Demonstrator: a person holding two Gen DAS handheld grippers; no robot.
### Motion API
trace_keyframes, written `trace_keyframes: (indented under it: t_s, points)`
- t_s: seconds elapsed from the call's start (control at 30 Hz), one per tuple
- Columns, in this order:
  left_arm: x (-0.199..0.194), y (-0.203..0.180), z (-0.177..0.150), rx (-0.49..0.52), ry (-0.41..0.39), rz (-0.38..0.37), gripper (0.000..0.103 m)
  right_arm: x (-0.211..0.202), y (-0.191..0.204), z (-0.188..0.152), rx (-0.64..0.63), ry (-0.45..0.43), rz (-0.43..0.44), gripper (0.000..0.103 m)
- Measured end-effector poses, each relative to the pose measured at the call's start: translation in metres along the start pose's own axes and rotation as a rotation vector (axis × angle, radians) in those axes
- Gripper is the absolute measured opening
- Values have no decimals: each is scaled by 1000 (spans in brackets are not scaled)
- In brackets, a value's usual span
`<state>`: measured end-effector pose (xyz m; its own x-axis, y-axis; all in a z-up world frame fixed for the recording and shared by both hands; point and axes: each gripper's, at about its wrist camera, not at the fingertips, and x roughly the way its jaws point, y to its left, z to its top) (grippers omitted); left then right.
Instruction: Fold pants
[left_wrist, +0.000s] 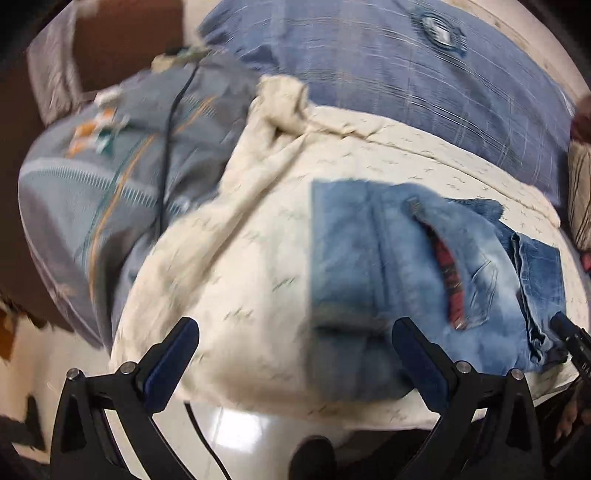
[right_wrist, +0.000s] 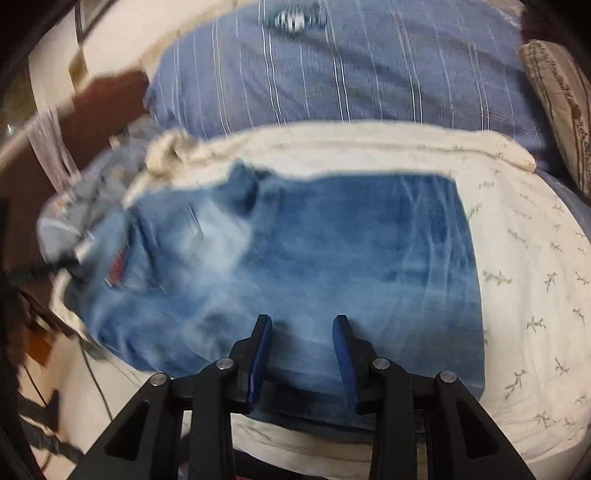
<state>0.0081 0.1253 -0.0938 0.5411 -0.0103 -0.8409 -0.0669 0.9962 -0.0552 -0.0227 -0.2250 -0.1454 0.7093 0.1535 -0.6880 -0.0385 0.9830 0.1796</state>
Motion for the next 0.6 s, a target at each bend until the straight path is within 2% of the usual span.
trace_keyframes:
  t_s: [0.1, 0.17, 0.23, 0.43, 0.6]
  points:
    - [3, 8, -14, -41, 18, -52, 103, -7, 4, 1, -3, -48, 5, 38]
    - [9, 9, -18, -73, 44, -128, 103, -13, 2, -1, 1, -53, 0, 38]
    - [14, 8, -21, -116, 66, -163, 103, -14, 0, 0, 15, -48, 6, 38]
    - [32, -7, -23, -163, 79, -228, 103, -12, -5, -2, 29, -34, 5, 39]
    - [46, -12, -16, -192, 83, -235, 103, -9, -8, -2, 51, -24, 4, 38]
